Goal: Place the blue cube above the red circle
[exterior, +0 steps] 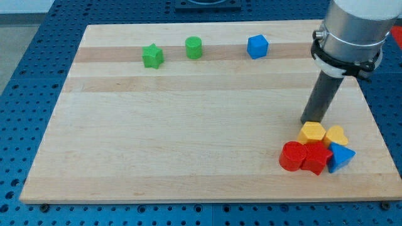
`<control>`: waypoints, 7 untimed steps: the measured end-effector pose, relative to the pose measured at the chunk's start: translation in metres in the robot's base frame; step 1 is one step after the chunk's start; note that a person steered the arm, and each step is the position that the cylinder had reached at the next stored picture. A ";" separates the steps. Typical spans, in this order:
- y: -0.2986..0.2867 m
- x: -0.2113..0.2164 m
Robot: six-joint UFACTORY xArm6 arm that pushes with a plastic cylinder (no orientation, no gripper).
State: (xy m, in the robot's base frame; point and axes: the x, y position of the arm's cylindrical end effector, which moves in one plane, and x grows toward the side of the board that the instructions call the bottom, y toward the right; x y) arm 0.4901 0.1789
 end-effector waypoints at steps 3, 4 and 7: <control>0.005 -0.004; 0.049 -0.043; 0.055 -0.220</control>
State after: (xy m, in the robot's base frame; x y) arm 0.2699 0.2343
